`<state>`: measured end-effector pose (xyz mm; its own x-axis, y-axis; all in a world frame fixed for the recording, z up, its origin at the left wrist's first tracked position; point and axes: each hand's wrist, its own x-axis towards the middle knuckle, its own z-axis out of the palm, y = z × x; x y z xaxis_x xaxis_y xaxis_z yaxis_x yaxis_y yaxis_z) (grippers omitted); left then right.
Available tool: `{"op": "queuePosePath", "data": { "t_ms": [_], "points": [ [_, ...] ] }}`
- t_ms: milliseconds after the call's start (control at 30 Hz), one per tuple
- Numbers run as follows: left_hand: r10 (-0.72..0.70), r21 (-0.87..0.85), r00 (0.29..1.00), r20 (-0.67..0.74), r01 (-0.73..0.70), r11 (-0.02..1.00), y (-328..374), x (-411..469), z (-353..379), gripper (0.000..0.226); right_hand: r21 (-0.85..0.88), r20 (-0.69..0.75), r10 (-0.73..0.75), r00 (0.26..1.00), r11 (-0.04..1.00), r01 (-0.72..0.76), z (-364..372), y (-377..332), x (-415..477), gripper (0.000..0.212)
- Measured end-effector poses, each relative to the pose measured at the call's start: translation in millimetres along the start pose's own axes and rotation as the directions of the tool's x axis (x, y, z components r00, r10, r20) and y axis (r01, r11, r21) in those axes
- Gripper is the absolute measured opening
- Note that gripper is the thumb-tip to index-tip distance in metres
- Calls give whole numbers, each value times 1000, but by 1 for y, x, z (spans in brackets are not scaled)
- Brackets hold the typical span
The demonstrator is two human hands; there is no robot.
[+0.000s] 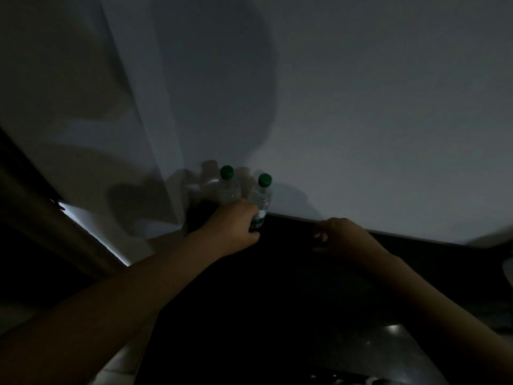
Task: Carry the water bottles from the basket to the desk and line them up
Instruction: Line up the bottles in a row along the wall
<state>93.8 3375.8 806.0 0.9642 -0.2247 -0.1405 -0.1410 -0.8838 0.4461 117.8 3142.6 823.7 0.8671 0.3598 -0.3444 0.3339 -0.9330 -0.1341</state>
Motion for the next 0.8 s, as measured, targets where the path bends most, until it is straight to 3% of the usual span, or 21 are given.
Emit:
{"op": "queuePosePath", "data": {
  "t_ms": [167, 500, 800],
  "points": [
    [88, -53, 984, 154, -81, 995, 43, -28, 16, 43, 49, 1, 9, 1000, 999, -9, 5, 19, -59, 34],
    [208, -91, 948, 240, -191, 977, 135, -74, 58, 42, 110, -10, 157, 988, 982, -155, 18, 59, -174, 33],
    [321, -96, 903, 287, -306, 947, 200, -91, 88, 41, 224, -102, 291, 951, 938, -263, 43, 92, -259, 26]
  ]
}}
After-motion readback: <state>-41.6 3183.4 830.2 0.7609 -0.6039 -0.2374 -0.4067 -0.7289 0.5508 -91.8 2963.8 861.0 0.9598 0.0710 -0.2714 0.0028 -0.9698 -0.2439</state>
